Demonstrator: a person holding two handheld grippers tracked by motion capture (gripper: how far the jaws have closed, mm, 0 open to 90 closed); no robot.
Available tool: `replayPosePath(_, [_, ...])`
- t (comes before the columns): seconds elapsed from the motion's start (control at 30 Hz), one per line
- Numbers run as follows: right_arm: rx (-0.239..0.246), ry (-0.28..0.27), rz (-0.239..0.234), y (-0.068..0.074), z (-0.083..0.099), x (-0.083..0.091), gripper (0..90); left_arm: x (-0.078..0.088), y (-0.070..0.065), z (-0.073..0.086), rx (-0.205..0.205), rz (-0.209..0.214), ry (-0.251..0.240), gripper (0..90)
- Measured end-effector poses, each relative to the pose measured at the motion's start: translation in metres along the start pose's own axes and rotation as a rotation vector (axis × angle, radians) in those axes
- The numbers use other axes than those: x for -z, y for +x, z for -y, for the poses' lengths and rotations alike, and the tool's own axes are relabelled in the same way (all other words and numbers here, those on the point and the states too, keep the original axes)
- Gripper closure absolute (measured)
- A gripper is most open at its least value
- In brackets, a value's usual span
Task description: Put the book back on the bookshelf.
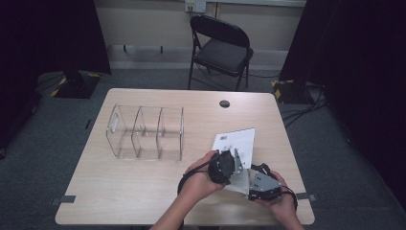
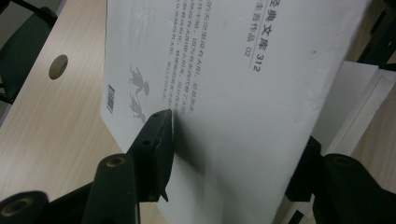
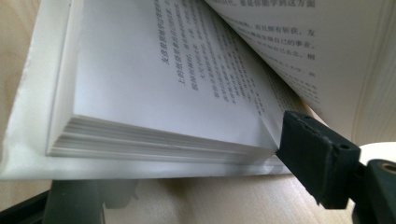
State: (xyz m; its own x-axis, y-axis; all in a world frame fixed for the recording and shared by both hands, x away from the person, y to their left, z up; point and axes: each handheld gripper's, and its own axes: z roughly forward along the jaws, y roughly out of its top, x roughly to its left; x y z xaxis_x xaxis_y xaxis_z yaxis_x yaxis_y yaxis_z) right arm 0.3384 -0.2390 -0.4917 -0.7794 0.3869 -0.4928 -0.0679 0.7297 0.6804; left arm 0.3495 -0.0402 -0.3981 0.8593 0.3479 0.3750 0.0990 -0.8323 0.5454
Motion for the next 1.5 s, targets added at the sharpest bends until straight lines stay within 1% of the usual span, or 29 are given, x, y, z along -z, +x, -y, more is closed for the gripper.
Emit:
replayPosePath(0.13, [0.027, -0.008, 0.004, 0.0, -0.001, 0.002, 31.7, 0.0, 0.0, -0.001, -0.001, -0.003, -0.002, 45.0])
replayPosePath(0.17, [0.035, -0.01, 0.005, 0.0, -0.002, 0.002, 32.5, 0.001, 0.0, -0.001, -0.011, -0.004, 0.001, 45.0])
replayPosePath(0.2, [0.041, -0.004, 0.002, 0.0, -0.003, 0.002, 33.2, 0.0, 0.0, -0.001, -0.006, -0.004, -0.003, 45.1])
replayPosePath(0.43, [0.061, -0.001, 0.007, -0.001, -0.003, 0.004, 37.6, 0.0, -0.001, -0.001, -0.003, -0.006, -0.006, 44.9])
replayPosePath(0.47, [0.076, 0.006, 0.02, -0.001, -0.004, 0.004, 39.9, 0.0, -0.002, -0.001, 0.0, -0.004, -0.007, 44.8])
replayPosePath(0.53, [0.082, 0.011, 0.024, 0.0, -0.004, 0.004, 40.7, -0.001, -0.002, -0.002, -0.003, -0.007, -0.009, 44.6])
replayPosePath(0.57, [0.089, 0.019, 0.037, 0.0, -0.006, 0.005, 43.3, -0.001, -0.002, -0.002, -0.013, -0.015, -0.009, 44.3])
replayPosePath(0.63, [0.068, 0.024, 0.044, 0.0, -0.008, 0.006, 45.1, -0.002, -0.004, -0.002, -0.014, -0.019, -0.02, 43.8])
replayPosePath(0.67, [0.062, 0.017, 0.048, -0.001, -0.009, 0.007, 46.4, -0.001, -0.005, -0.003, -0.028, -0.028, -0.027, 43.6])
replayPosePath(0.7, [0.046, 0.024, 0.054, -0.001, -0.011, 0.008, 47.2, -0.001, -0.007, -0.004, -0.055, -0.039, -0.032, 43.8])
replayPosePath(0.73, [0.025, 0.017, 0.052, -0.003, -0.012, 0.01, 47.9, -0.001, -0.007, -0.004, -0.055, -0.039, -0.032, 43.9])
replayPosePath(0.77, [0.013, 0.015, 0.049, -0.005, -0.013, 0.011, 48.8, -0.001, -0.011, -0.003, -0.067, -0.043, -0.058, 43.7])
replayPosePath(0.8, [0.013, 0.015, 0.049, -0.005, -0.013, 0.011, 48.8, -0.001, -0.011, -0.003, -0.067, -0.043, -0.058, 44.0])
replayPosePath(0.83, [0.013, 0.023, 0.052, -0.006, -0.014, 0.012, 49.4, -0.001, -0.01, -0.001, -0.088, -0.041, -0.073, 44.0])
replayPosePath(0.9, [0.022, 0.034, 0.048, -0.005, -0.016, 0.012, 49.5, -0.001, -0.008, 0.003, -0.104, -0.02, -0.094, 42.9])
replayPosePath(0.93, [0.022, 0.034, 0.048, -0.005, -0.016, 0.012, 49.5, -0.001, -0.008, 0.003, -0.104, -0.02, -0.094, 41.9])
replayPosePath(0.97, [0.026, 0.045, 0.043, -0.004, -0.018, 0.013, 49.5, 0.001, -0.005, 0.007, -0.083, -0.022, -0.117, 39.1])
replayPosePath(1.0, [0.021, 0.045, 0.044, -0.004, -0.019, 0.013, 49.6, 0.001, -0.005, 0.007, -0.083, -0.022, -0.117, 36.4])
replayPosePath(1.03, [0.019, 0.046, 0.036, -0.004, -0.02, 0.014, 49.6, 0.003, -0.002, 0.011, -0.052, -0.01, -0.145, 36.0])
replayPosePath(1.1, [0.01, 0.047, 0.032, -0.006, -0.022, 0.015, 49.9, 0.006, -0.001, 0.013, -0.044, -0.015, -0.158, 36.1])
replayPosePath(1.17, [0.014, 0.051, 0.029, -0.007, -0.024, 0.015, 50.0, 0.008, -0.002, 0.012, -0.032, -0.01, -0.147, 36.1])
replayPosePath(1.2, [0.011, 0.051, 0.031, -0.006, -0.024, 0.015, 50.0, 0.009, -0.002, 0.012, -0.033, 0.005, -0.146, 36.1])
replayPosePath(1.27, [0.017, 0.055, 0.031, -0.006, -0.024, 0.014, 50.1, 0.011, -0.001, 0.012, -0.036, 0.013, -0.14, 32.6])
replayPosePath(1.3, [0.015, 0.055, 0.03, -0.006, -0.023, 0.015, 50.2, 0.015, 0.001, 0.013, -0.002, 0.042, -0.142, 31.5])
replayPosePath(1.33, [0.016, 0.055, 0.025, -0.007, -0.024, 0.015, 50.2, 0.017, 0.003, 0.014, 0.0, 0.045, -0.155, 30.1])
replayPosePath(1.37, [0.011, 0.055, 0.028, -0.008, -0.024, 0.015, 50.7, 0.02, 0.005, 0.016, 0.017, 0.053, -0.156, 25.9])
replayPosePath(1.4, [0.011, 0.055, 0.029, -0.009, -0.023, 0.015, 51.2, 0.024, 0.006, 0.019, 0.034, 0.059, -0.162, 24.0])
replayPosePath(1.47, [0.007, 0.055, 0.029, -0.011, -0.023, 0.016, 51.4, 0.031, 0.011, 0.025, 0.063, 0.057, -0.183, 24.0])
replayPosePath(1.5, [-0.002, 0.053, 0.028, -0.012, -0.023, 0.016, 51.5, 0.034, 0.014, 0.028, 0.064, 0.064, -0.171, 23.3])
